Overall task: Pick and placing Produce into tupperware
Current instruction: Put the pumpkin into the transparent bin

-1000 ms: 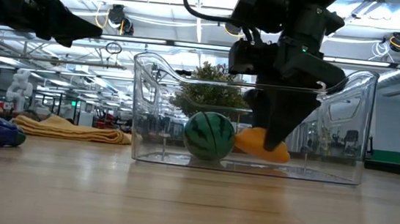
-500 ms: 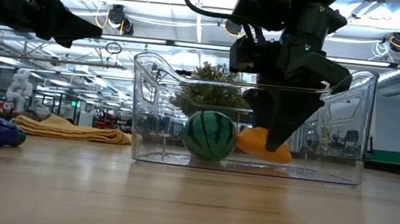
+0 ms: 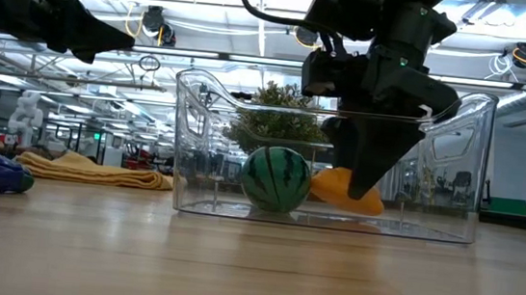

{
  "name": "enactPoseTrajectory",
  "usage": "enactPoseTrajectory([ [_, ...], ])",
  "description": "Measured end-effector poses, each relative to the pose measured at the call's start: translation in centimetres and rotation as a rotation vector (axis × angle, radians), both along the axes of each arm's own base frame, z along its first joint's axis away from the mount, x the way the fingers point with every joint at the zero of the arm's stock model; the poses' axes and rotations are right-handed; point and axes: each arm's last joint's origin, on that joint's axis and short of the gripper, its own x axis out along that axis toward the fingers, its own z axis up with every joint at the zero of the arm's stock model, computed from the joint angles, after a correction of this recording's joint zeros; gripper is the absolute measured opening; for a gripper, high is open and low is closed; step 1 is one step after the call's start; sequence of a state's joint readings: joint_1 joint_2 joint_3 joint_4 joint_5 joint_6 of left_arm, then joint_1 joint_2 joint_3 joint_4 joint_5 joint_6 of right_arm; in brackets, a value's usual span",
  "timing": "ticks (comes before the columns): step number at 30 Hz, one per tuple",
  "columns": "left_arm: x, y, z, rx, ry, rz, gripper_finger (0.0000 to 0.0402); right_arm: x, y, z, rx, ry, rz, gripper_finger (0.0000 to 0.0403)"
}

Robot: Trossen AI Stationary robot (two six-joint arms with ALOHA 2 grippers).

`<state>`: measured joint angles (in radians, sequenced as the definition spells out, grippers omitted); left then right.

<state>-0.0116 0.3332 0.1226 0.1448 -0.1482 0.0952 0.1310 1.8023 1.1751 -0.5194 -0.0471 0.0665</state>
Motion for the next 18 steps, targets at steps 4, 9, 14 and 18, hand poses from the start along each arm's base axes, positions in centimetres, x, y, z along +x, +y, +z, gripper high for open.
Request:
enactPoseTrajectory([
  [4, 0.00, 0.00, 0.00, 0.000, 0.000, 0.000, 0.0019, 0.00, -0.01, 0.00, 0.001, 0.000, -0.008, 0.0206],
  [9, 0.00, 0.00, 0.00, 0.004, 0.001, 0.000, 0.0019, 0.02, -0.06, 0.01, -0.002, 0.001, -0.032, 0.0206],
  [14, 0.00, 0.00, 0.00, 0.004, 0.001, 0.000, 0.0019, -0.01, -0.18, -0.01, -0.032, 0.001, -0.057, 0.0206],
  [18, 0.00, 0.00, -0.01, 0.004, 0.001, 0.000, 0.0019, -0.01, -0.18, -0.01, -0.032, 0.001, -0.057, 0.0206],
])
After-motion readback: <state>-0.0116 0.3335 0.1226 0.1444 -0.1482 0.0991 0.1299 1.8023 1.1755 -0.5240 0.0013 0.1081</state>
